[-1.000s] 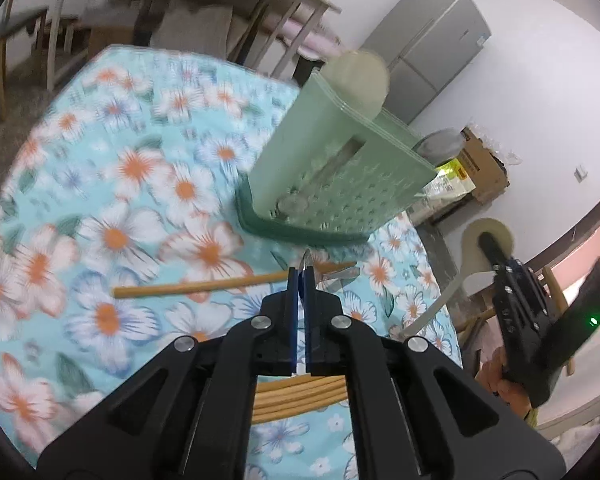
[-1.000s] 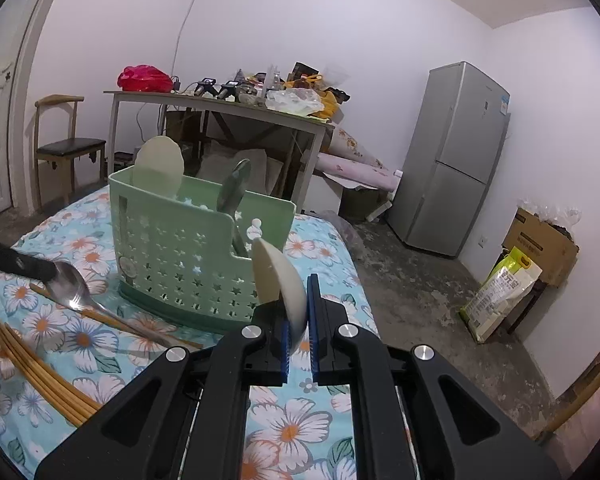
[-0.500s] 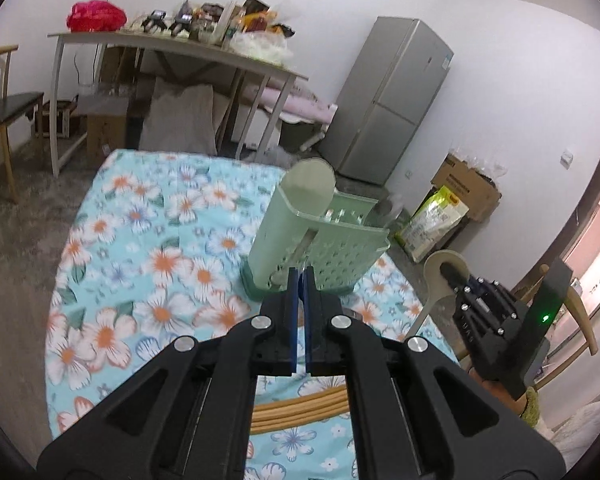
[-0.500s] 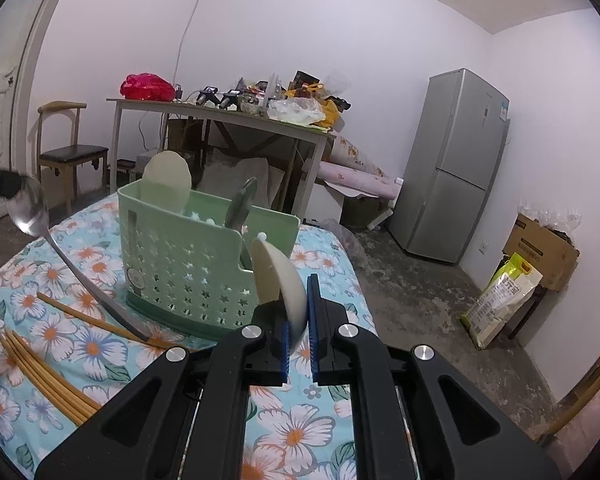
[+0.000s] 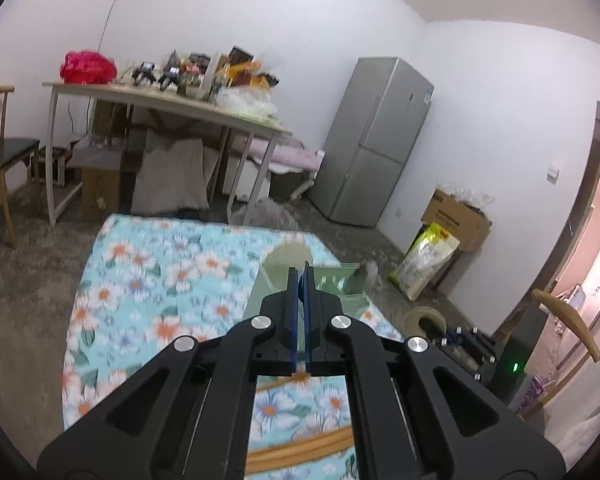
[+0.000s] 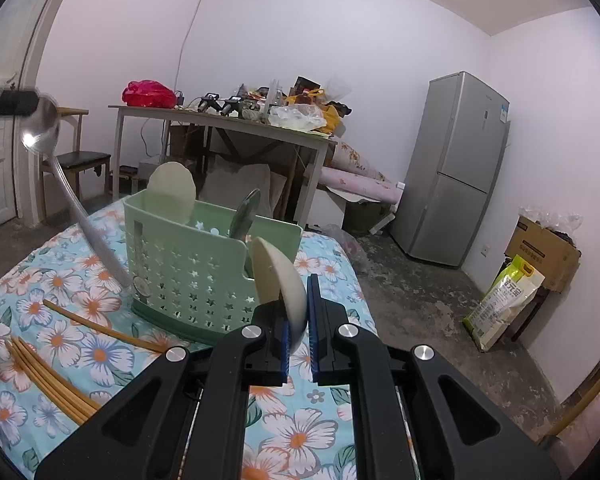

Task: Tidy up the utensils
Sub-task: 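Raise the metal spoon with the left gripper while the right gripper carries the soup spoon toward the caddy, then lower the white soup spoon into the green caddy and open the right gripper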

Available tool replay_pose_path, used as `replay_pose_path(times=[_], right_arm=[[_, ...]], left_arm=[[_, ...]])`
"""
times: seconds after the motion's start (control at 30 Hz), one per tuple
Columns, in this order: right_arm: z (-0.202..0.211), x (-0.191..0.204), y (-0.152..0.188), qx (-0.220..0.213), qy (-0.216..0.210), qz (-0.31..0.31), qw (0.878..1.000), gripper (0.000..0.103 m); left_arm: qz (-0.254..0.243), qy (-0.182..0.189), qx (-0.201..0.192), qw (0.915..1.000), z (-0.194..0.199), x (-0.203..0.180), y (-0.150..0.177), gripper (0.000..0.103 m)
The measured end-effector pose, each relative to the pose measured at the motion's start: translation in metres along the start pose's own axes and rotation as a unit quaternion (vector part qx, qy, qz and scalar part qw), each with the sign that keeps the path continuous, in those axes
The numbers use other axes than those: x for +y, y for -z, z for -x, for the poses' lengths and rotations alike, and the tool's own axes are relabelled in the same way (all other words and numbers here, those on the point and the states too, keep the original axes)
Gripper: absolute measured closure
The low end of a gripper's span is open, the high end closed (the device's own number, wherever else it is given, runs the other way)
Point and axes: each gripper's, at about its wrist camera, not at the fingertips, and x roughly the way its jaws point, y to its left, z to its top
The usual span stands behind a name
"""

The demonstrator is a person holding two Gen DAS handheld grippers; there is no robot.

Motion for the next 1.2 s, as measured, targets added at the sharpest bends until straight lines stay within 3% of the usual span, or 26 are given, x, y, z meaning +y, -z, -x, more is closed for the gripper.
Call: replay_pose_path(times=[0.3, 0.5, 0.73, 0.9, 1.13, 1.17, 1.2], right_arm=[[0.001, -0.002, -0.001, -0.002, -0.001, -0.003, 1.0, 0.095], [0.0, -0.002, -0.001, -0.002, -0.001, -0.004, 1.0, 0.095], [0.0, -0.004, -0.002, 0.001, -0.001, -0.004, 1.0, 0.095], [-0.001, -0.006, -0.002, 0.002, 0.0, -0.007, 1.0, 0.095], [-0.004, -0.009, 0.002, 0.006, -0.001, -0.014, 1.0, 0.095], [-0.004, -0.01, 0.002, 0.006, 0.0, -0.015, 1.0, 0.095], [-0.004, -0.01, 0.002, 0.006, 0.0, -0.016, 1.0, 0.095]], left_arm=[[-0.061, -0.029, -0.074, 0.995, -0.005, -0.019, -0.041, 0.102], [-0.137, -0.081, -0.102, 0.982, -0.027, -0.038, -0.046, 0.102], [-0.188, -0.105, -0.097, 0.9718, -0.061, -0.051, -0.037, 0.102], [-0.192, -0.108, -0.069, 0.973, -0.081, -0.049, -0.029, 0.102], [-0.163, -0.08, -0.032, 0.9829, -0.103, -0.042, -0.018, 0.101], [-0.154, -0.072, -0.03, 0.985, -0.103, -0.04, -0.018, 0.098], [-0.144, -0.063, -0.027, 0.9872, -0.103, -0.038, -0.018, 0.089]])
